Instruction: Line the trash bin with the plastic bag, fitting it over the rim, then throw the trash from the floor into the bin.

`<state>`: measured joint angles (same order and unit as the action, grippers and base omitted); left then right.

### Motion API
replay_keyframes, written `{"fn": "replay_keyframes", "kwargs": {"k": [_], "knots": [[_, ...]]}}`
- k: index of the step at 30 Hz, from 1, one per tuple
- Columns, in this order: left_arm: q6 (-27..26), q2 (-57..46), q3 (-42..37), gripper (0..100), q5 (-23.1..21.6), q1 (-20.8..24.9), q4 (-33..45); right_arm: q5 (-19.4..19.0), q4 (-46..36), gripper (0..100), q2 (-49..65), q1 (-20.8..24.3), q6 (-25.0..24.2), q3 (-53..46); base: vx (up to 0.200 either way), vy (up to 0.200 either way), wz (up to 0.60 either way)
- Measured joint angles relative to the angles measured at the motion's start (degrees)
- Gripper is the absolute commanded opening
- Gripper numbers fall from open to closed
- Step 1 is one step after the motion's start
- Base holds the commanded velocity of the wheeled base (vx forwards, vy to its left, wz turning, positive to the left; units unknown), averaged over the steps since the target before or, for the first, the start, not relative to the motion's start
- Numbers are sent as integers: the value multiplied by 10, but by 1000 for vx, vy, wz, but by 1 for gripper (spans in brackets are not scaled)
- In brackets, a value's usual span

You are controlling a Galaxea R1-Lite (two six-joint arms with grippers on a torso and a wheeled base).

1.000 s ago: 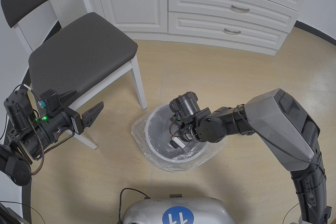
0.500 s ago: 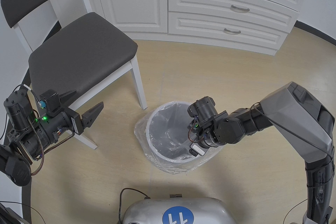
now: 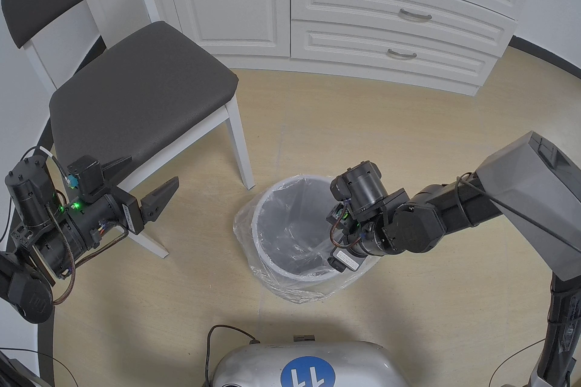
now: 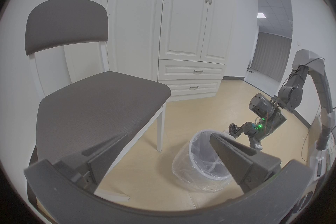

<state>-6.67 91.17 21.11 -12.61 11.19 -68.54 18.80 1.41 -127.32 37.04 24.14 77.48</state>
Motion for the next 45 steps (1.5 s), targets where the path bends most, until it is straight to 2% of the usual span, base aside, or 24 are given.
{"fn": "replay_keyframes", "kwargs": {"k": [7,10,17,33,45], "knots": [[0,-1,0,100,0,-1,0,1,0,100,28,2,14,-24,0,0,0],[0,-2,0,100,0,-1,0,3,1,100,39,-11,23,-36,0,0,0],[0,-2,0,100,0,-1,0,33,9,100,41,-53,27,-45,0,0,0],[0,0,0,100,0,-2,0,32,90,100,-15,-105,27,-39,0,0,0],[0,5,0,100,0,-1,0,26,95,100,-80,-118,20,-3,0,0,0]]}}
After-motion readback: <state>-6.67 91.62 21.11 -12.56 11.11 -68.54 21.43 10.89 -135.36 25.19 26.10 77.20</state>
